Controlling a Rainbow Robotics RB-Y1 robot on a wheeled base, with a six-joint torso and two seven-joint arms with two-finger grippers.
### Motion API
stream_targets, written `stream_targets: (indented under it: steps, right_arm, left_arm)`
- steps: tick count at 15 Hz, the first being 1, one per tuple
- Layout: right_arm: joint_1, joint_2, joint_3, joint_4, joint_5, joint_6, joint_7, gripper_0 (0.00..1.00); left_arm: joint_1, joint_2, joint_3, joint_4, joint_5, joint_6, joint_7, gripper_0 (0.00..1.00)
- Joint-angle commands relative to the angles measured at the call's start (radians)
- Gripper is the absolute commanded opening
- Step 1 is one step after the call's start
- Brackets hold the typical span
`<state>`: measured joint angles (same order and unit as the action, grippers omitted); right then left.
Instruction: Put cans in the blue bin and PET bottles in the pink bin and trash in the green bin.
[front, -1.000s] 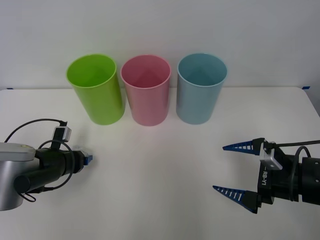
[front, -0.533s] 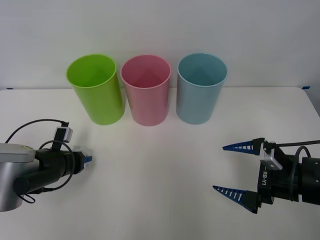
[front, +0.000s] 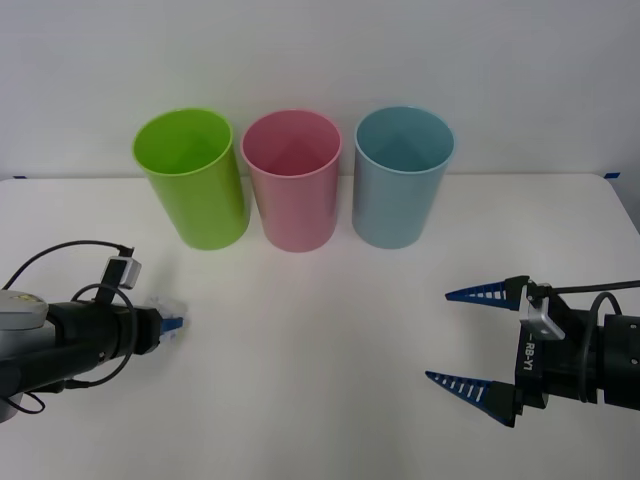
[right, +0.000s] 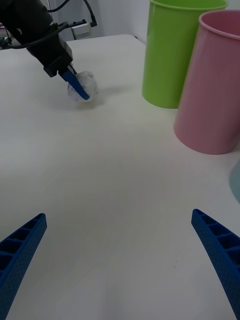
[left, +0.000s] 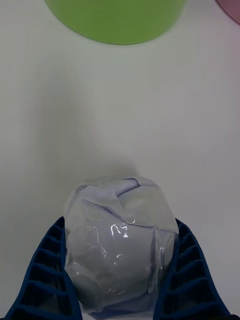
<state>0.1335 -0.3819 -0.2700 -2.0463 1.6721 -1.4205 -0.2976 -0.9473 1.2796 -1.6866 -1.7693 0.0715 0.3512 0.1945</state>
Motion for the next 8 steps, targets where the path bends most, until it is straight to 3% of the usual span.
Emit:
stream_targets:
  steps: [1, 4, 8]
  right_arm:
    - [0.000, 0.000, 0.000, 0.000, 0.000, 0.000, 0.000, 1.00]
    - [0.000, 0.000, 0.000, 0.000, 0.000, 0.000, 0.000, 1.00]
    - [0.000, 0.000, 0.000, 0.000, 0.000, 0.000, 0.000, 1.00]
  left_arm:
    - [0.122, 0.030, 0.153, 0.011, -0.047, -0.120, -0.096, 0.00]
    - [0.317, 0.043, 0.410, 0.025, -0.113, -0.261, -0.188, 0.00]
    - [0.594, 0.032, 0.759, 0.008, -0.237, -0.353, -0.205, 0.00]
